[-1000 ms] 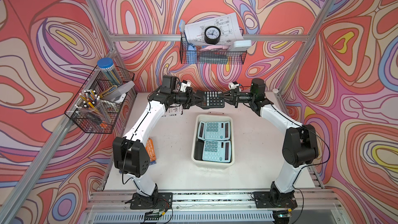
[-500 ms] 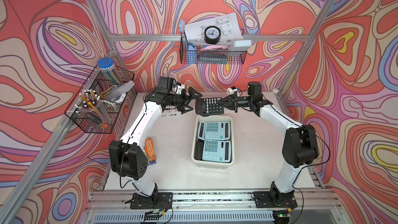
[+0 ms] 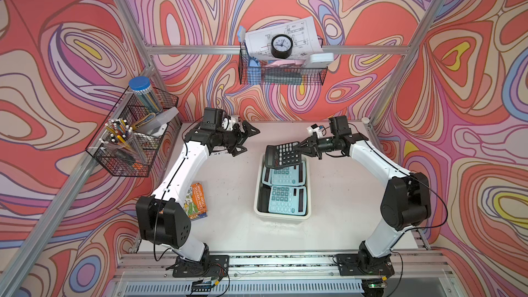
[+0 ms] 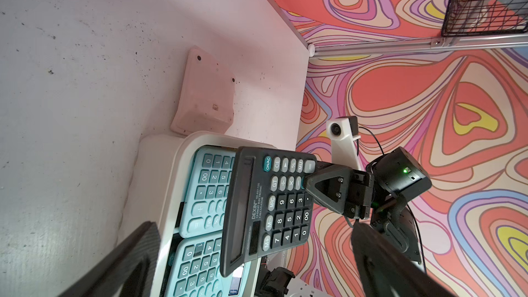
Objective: Put the calculator in the storage box
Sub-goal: Place the calculator in the storage box.
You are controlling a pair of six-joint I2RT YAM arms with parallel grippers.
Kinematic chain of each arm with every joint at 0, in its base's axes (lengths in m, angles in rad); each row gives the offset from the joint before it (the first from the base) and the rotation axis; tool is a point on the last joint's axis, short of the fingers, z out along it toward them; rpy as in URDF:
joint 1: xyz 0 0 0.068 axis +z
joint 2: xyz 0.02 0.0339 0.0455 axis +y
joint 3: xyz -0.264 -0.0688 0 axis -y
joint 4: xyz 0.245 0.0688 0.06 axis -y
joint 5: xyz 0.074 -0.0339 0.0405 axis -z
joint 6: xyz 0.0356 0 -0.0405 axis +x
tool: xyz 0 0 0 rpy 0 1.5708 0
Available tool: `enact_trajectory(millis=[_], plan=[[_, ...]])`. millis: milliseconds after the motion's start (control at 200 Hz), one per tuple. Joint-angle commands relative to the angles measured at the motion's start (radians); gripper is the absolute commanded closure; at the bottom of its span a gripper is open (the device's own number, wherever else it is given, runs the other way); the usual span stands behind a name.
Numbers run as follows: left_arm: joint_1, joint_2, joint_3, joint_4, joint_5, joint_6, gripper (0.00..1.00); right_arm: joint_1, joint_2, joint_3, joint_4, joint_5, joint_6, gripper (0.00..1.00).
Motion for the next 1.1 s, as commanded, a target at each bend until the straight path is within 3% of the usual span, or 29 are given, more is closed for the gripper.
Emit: enact_trajectory(millis=[0, 631, 876, 971, 1097], plan=[[0.006, -0.033, -0.010, -0.022, -0.014, 0.013, 0.01, 0.003, -0.018, -0.008, -0.052, 0.035, -0.063, 1.00], [0.017, -0.065, -0.027, -0.053, -0.002, 0.019, 0.02, 0.064, 0.032, -0.067, 0.056, 0.061, -0.025, 1.00], [0.017, -0.056, -0.032, -0.046, 0.016, 0.013, 0.02, 0.088, 0.030, -0.104, 0.106, 0.129, 0.011, 1.00], [0.017, -0.055, -0.031, -0.045, 0.022, 0.013, 0.02, 0.094, 0.024, -0.094, 0.081, 0.161, 0.004, 0.81], [0.017, -0.049, -0.030, -0.038, 0.032, 0.011, 0.01, 0.093, -0.001, -0.091, 0.059, 0.207, -0.004, 0.68]])
